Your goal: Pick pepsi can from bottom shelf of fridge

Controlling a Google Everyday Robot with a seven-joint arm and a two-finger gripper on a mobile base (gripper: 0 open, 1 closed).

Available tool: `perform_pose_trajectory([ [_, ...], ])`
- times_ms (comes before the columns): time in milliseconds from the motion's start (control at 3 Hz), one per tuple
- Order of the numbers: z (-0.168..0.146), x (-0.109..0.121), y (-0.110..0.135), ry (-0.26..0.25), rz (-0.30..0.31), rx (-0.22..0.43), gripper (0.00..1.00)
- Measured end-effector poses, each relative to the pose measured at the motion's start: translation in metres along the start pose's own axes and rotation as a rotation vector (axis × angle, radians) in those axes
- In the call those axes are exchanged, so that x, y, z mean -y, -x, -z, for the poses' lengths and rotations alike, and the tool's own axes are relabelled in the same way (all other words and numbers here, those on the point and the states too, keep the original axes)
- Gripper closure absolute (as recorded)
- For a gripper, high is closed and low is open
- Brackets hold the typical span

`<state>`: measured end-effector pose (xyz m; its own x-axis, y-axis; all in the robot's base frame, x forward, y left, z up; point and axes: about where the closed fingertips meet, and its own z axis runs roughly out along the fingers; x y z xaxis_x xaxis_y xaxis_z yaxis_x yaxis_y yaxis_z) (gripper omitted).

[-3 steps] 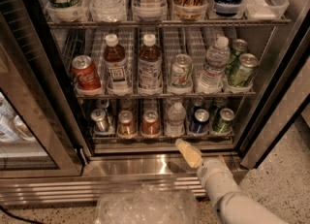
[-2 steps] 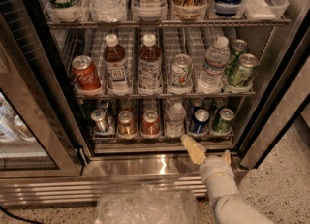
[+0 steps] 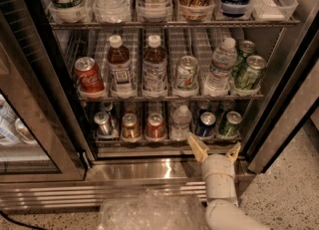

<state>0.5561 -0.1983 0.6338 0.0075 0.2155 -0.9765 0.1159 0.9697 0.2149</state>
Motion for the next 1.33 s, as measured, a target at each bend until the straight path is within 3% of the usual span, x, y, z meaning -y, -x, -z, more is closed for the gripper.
perform_pose_trajectory([
  [333,0.008,-0.007,-0.009,-0.031,0.103,0.024,0.00],
  [667,0.008,0.001,-0.003,-0.062,0.117,0.042,0.00],
  [1000,0.008,0.001,-0.003,-0.062,0.118,0.042,0.00],
  [1333,0.001,0.001,-0.018,-0.091,0.182,0.054,0.19],
])
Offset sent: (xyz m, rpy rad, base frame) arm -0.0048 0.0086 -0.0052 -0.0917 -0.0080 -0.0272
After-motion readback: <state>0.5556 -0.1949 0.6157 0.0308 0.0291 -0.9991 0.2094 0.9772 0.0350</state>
